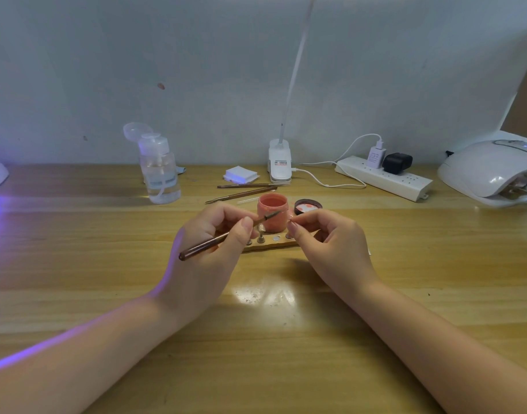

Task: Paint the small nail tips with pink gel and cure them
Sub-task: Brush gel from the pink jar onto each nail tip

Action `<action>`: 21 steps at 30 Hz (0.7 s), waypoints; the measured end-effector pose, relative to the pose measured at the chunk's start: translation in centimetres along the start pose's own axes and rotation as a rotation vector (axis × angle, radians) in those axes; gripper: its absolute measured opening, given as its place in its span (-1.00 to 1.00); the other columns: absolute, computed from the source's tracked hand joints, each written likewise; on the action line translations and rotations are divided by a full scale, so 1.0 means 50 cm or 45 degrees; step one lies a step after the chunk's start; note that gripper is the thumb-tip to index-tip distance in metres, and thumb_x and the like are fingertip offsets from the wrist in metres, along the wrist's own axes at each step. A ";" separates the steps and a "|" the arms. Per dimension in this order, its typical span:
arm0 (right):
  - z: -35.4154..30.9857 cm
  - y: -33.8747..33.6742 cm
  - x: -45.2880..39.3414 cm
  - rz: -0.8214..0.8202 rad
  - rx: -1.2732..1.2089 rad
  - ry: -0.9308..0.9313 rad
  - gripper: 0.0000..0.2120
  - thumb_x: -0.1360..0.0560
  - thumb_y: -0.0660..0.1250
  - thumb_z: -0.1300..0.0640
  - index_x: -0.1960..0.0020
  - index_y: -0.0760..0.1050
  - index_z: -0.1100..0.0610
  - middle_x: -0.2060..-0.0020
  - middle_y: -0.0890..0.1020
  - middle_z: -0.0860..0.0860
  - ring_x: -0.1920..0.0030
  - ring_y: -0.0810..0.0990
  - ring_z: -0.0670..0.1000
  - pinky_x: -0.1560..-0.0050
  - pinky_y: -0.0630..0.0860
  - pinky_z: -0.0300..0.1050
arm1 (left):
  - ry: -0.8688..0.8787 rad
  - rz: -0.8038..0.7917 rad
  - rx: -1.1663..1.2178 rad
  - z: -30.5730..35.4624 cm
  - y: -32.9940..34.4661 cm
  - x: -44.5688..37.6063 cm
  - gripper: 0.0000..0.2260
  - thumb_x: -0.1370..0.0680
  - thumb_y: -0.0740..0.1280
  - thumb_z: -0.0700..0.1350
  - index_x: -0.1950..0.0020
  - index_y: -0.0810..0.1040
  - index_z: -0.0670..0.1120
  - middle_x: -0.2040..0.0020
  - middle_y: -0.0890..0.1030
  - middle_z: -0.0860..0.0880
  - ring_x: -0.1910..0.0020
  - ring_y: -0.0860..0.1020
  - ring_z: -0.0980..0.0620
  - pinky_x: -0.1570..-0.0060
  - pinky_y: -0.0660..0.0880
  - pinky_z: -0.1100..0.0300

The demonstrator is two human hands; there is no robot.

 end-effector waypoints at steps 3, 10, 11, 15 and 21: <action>0.001 -0.002 -0.001 0.015 0.038 -0.016 -0.97 -0.47 0.43 0.15 0.12 0.63 0.04 0.28 0.65 -0.08 0.40 0.48 -0.10 0.34 0.42 -0.24 | 0.017 -0.056 0.025 0.005 0.003 0.002 -0.89 -0.45 0.30 -0.08 0.15 0.57 -0.10 0.27 0.64 -0.05 0.26 0.58 0.15 0.22 0.44 0.39; -0.013 -0.015 0.003 0.128 0.289 -0.118 -0.97 -0.46 0.45 0.11 0.12 0.62 -0.01 0.25 0.64 -0.16 0.41 0.48 -0.08 0.35 0.33 -0.35 | 0.024 -0.007 -0.016 0.010 0.000 0.002 -0.91 -0.50 0.30 -0.14 0.07 0.60 -0.06 0.20 0.66 0.02 0.23 0.57 0.20 0.24 0.41 0.44; -0.015 -0.016 0.004 0.145 0.312 -0.133 -0.97 -0.46 0.45 0.10 0.12 0.62 -0.01 0.25 0.64 -0.16 0.42 0.48 -0.09 0.35 0.34 -0.32 | 0.019 -0.026 -0.021 0.009 0.004 0.004 -0.91 -0.50 0.30 -0.13 0.08 0.60 -0.05 0.20 0.66 0.01 0.24 0.57 0.19 0.24 0.42 0.42; -0.020 -0.017 0.005 0.164 0.367 -0.164 -0.97 -0.46 0.45 0.11 0.11 0.62 0.00 0.27 0.61 -0.19 0.41 0.47 -0.15 0.35 0.32 -0.37 | 0.019 -0.040 -0.014 0.007 0.000 0.006 -0.88 -0.44 0.31 -0.02 0.15 0.59 -0.04 0.26 0.65 0.00 0.24 0.59 0.12 0.23 0.45 0.34; -0.027 -0.016 0.007 0.176 0.396 -0.202 -0.96 -0.45 0.46 0.13 0.11 0.63 0.02 0.26 0.64 -0.14 0.43 0.45 -0.19 0.33 0.32 -0.44 | 0.040 -0.014 -0.030 0.014 0.001 0.005 -0.93 -0.50 0.32 -0.12 0.09 0.60 0.01 0.20 0.66 0.02 0.28 0.55 0.21 0.28 0.40 0.44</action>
Point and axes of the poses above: each hand's wrist, its own x-axis away from the middle knuckle, its own y-axis out of the palm, z = x × y, the point moved 9 cm from there along -x, towards the middle knuckle
